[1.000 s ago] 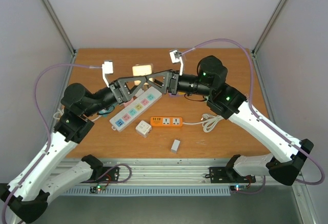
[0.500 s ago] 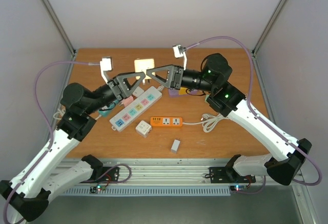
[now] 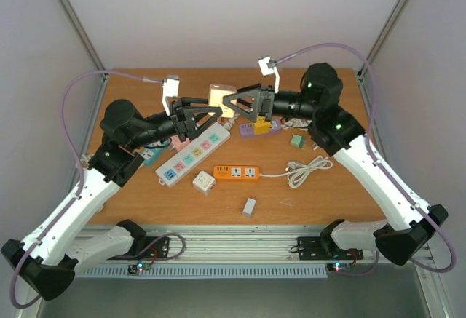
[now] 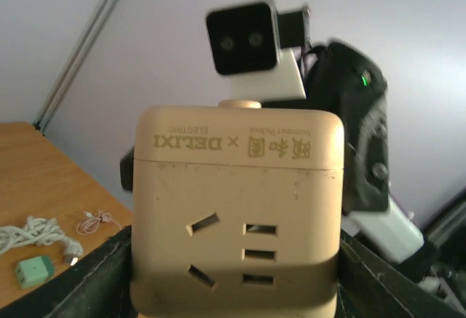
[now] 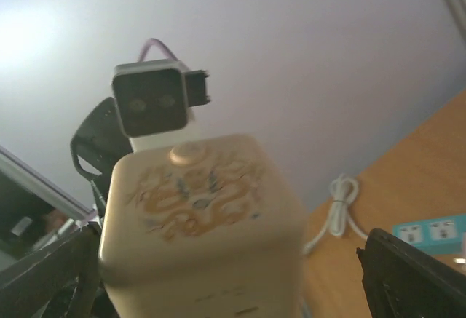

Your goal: Insert the plug

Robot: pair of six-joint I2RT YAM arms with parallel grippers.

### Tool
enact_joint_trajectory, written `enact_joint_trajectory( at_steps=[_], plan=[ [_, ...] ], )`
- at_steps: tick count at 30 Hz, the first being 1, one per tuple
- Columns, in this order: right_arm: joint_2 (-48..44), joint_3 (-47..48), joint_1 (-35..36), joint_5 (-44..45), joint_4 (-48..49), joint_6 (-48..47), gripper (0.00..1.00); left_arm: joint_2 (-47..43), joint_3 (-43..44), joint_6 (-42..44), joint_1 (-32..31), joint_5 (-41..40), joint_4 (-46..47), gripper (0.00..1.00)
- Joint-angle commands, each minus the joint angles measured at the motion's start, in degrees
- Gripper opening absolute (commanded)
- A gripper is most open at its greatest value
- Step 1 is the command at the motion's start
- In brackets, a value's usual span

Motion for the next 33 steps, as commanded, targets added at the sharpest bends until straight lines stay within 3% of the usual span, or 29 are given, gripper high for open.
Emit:
enact_joint_trajectory(
  at_steps=[1, 7, 12, 19, 22, 26, 29, 33],
  plan=[
    [0.8, 11.0, -3.6, -7.2, -26.0, -25.5, 0.96, 0.2, 5.6, 18.3, 0.0, 9.1, -7.6, 0.41],
    [5.7, 23.3, -4.3, -7.8, -52.2, -55.5, 0.94, 2.3, 8.6, 41.1, 0.0, 17.8, -18.7, 0.45],
    [11.8, 36.6, -4.3, -9.1, -69.8, -71.6, 0.94, 3.3, 8.4, 52.8, 0.0, 16.9, -19.4, 0.43],
    [16.1, 37.5, -4.2, -7.8, -74.7, -77.1, 0.97, 6.7, 12.1, 67.1, 0.0, 13.2, -29.9, 0.4],
    [17.3, 37.2, -3.6, -8.3, -75.6, -78.0, 0.97, 8.3, 13.3, 69.1, 0.0, 14.1, -31.7, 0.4],
    [18.5, 36.6, -2.8, -8.3, -75.8, -78.6, 0.95, 9.1, 13.4, 69.1, 0.1, 15.4, -31.8, 0.39],
    [19.2, 36.8, -2.5, -10.6, -76.9, -80.5, 0.87, 9.4, 13.4, 68.4, 0.1, 17.7, -31.7, 0.39],
    [19.1, 35.9, -2.2, -12.4, -77.8, -82.2, 0.84, 9.9, 12.0, 63.5, 0.1, 18.2, -27.4, 0.39]
  ],
)
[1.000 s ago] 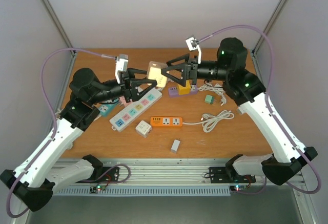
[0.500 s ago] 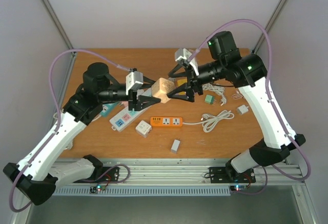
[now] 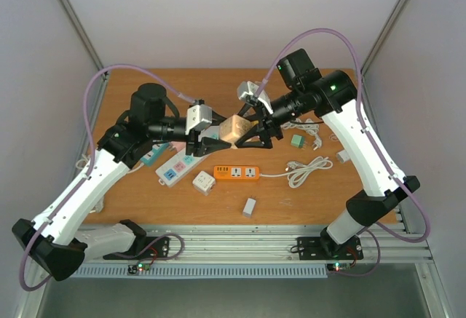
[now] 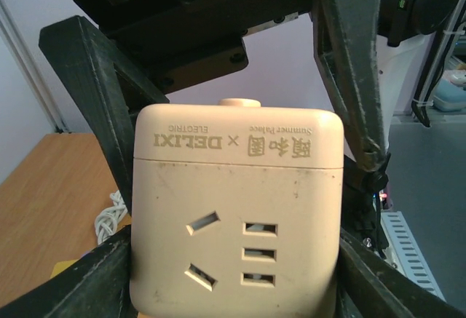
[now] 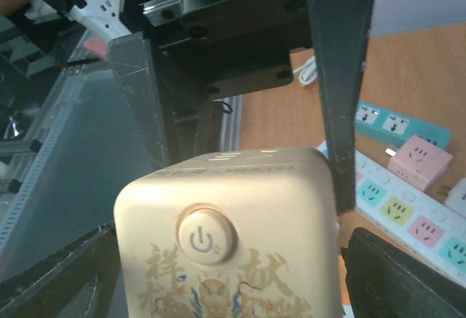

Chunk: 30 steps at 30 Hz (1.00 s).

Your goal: Insert the plug

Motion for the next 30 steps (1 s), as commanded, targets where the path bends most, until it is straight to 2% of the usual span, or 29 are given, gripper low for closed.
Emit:
enact_joint_trajectory(
  at_steps=[1, 5, 8, 12, 15, 22, 24, 27, 30],
  plan=[
    [-0.2, -0.8, 0.7, -3.6, -1.9, -3.6, 0.84, 0.3, 0.6, -4.2, 0.1, 2.7, 6.5, 0.39],
    [-2.2, -3.8, 0.7, -4.1, -0.4, -4.1, 0.88, 0.9, 0.2, -9.4, 0.1, 2.5, 8.8, 0.39],
    [-4.2, -6.6, 0.7, -3.7, 2.2, -3.5, 0.89, 2.0, 1.6, -12.7, 0.2, 2.9, 7.0, 0.4],
    [-7.0, -10.5, 0.7, -2.9, 6.6, -1.9, 0.82, 3.7, 3.2, -14.8, 0.2, 3.8, 4.1, 0.41],
    [-8.5, -12.5, 0.7, -1.8, 8.6, -1.3, 0.8, 3.9, 3.1, -15.4, 0.3, 3.6, 2.9, 0.41],
    [-8.5, -12.2, 0.7, 0.0, 8.3, -0.9, 0.83, 4.0, 2.8, -14.5, 0.3, 5.2, 1.8, 0.41],
    [-8.2, -12.2, 0.7, 0.3, 8.2, -0.9, 0.79, 3.9, 2.5, -14.3, 0.3, 5.2, 1.9, 0.41],
    [-7.8, -12.1, 0.7, 0.8, 8.2, -0.6, 0.68, 3.8, 2.5, -14.2, 0.3, 5.3, 2.1, 0.41],
    [-7.1, -11.7, 0.7, 1.3, 8.5, 0.0, 0.53, 3.7, 2.5, -14.9, 0.3, 4.7, 2.5, 0.45]
  ],
)
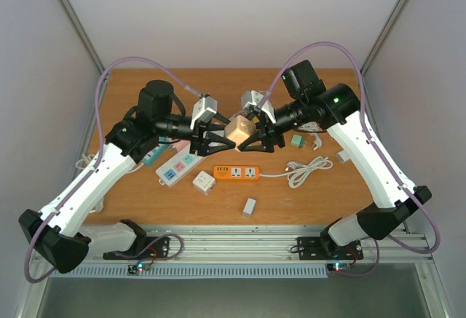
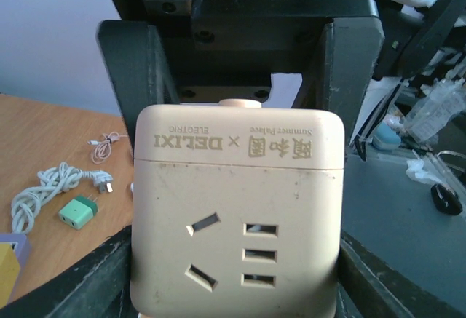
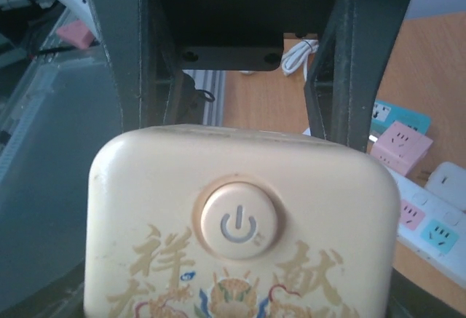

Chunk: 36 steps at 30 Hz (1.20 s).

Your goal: Insert the plug

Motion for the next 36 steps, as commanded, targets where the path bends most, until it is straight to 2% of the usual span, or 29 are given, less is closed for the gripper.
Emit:
enact_joint_trajectory(
  at_steps=[1, 3, 5, 8, 11, 17, 21, 25, 28, 36],
  plan=[
    [0.2, 1.0, 0.5, -0.8, 0.8, 0.4, 0.48, 0.2, 1.5, -0.9, 0.3, -1.2, 1.3, 0.48],
    [0.7, 1.1, 0.6, 0.8, 1.4, 2.0, 0.41, -0.3, 0.9, -1.5, 0.3, -4.1, 2.1, 0.64],
    [1.2, 0.6, 0.5, 3.0, 2.7, 3.4, 0.39, -1.0, 0.4, -3.2, 0.3, -8.8, 3.2, 0.8],
    [1.7, -2.1, 0.4, 7.5, 7.3, 6.1, 0.37, -3.2, -0.4, -8.8, 0.3, -20.9, 6.5, 0.98],
    [3.5, -4.4, 0.3, 13.1, 12.0, 10.0, 0.37, -6.1, -1.5, -13.3, 0.3, -34.7, 8.7, 0.99],
    [9.4, -6.5, 0.4, 24.0, 21.3, 21.5, 0.36, -14.0, -4.5, -17.2, 0.3, -61.3, 12.4, 0.99],
    [11.9, -9.5, 1.1, 28.6, 28.0, 28.5, 0.29, -17.5, -2.2, -16.4, 0.3, -69.7, 7.7, 0.99],
    [14.3, -12.7, 2.4, 31.5, 34.3, 31.4, 0.29, -19.4, 1.6, -16.8, 0.3, -76.1, -0.4, 0.99],
    [18.5, -11.3, 3.0, 32.6, 33.9, 32.4, 0.3, -20.9, 4.0, -17.4, 0.3, -79.8, -6.1, 0.99],
    [27.6, -7.2, 4.5, 35.4, 33.8, 32.3, 0.29, -26.4, 2.7, -16.9, 0.3, -82.6, -8.7, 0.99]
  ],
)
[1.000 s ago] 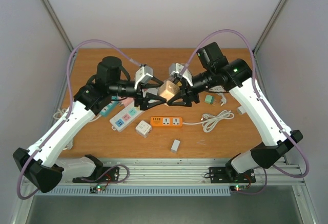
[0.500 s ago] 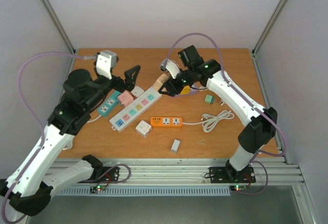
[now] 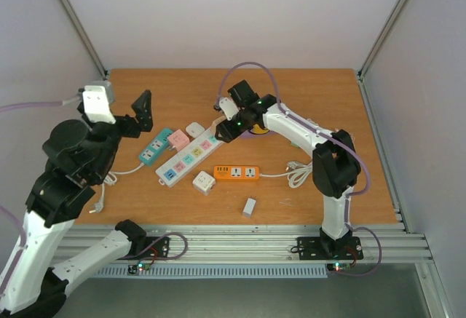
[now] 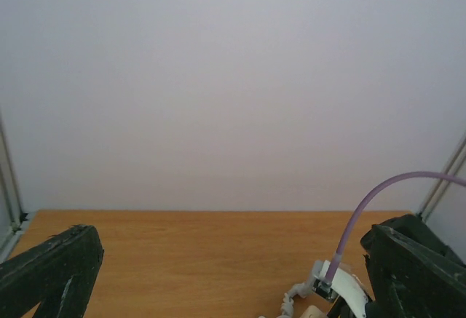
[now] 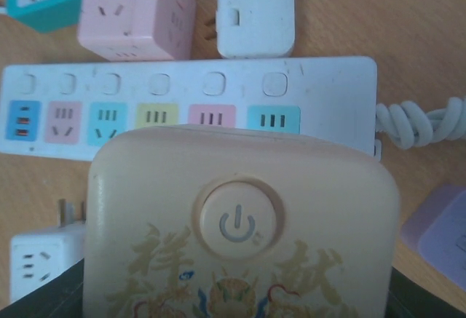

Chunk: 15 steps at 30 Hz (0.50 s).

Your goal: Insert the plug

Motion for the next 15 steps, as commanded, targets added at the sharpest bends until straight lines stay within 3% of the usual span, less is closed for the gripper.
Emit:
enact_joint_trajectory(
  at_steps=[1, 10, 15],
  plan=[
    [1.8, 3.5, 1.1, 2.1, 2.5, 1.0, 0.29, -2.5, 0.5, 0.1, 0.1, -3.8, -2.5, 0.99],
    [7.8, 5.8, 1.5, 6.2, 3.5, 0.3, 0.27, -4.1, 7.0, -6.1, 0.1, -2.4, -12.3, 0.99],
    [11.8, 10.6, 1.6, 6.5, 0.2, -1.2, 0.27, -5.3, 6.5, -6.6, 0.1, 0.0, -12.0, 0.99]
  ],
)
